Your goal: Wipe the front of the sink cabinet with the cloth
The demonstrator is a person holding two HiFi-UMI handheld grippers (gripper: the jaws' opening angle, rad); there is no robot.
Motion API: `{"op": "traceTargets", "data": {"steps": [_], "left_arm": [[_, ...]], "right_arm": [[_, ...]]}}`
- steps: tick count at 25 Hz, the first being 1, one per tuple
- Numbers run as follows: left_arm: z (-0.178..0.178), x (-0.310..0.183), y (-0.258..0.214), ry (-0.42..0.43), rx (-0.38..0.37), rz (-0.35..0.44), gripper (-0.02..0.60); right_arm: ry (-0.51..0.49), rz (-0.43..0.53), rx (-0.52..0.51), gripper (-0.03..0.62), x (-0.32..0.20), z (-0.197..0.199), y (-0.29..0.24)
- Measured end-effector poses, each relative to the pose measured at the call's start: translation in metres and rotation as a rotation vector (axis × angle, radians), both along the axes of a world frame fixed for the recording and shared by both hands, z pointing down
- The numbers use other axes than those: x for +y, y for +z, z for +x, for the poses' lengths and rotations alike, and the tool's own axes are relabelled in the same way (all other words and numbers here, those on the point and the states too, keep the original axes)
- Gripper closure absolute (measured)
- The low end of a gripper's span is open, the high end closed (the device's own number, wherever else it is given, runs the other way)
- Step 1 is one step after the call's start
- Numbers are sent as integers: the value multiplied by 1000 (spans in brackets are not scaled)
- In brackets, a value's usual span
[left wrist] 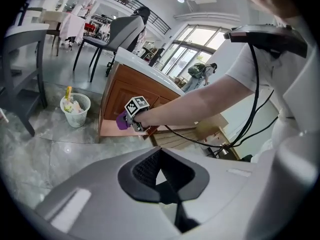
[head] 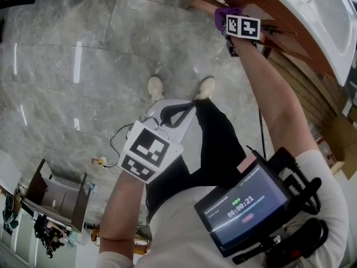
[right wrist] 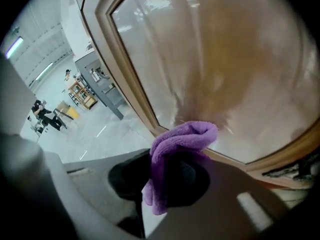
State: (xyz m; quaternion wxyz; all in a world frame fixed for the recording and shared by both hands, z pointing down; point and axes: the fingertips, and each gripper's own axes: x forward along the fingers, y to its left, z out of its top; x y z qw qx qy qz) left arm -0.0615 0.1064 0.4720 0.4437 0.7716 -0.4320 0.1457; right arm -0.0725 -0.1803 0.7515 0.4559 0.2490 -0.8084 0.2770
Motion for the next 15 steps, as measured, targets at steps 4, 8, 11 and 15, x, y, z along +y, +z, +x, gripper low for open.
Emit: {"op": "traceTargets", "data": {"steps": [4, 8, 11, 15], "left_arm": [[-14, 8, 1, -28, 5, 1, 577], [-28, 15, 4, -53, 10, -3, 577], [-37, 18, 6, -70, 11, -4, 577], [-44, 23, 8, -80, 10, -3, 577]], "right_arm": [[-48, 9, 3, 522, 6, -29, 0], [-93, 12, 2, 522, 13, -54, 1], [-120, 17, 3, 522, 17, -68, 2], [-165, 29, 10, 522, 21, -84, 3]]}}
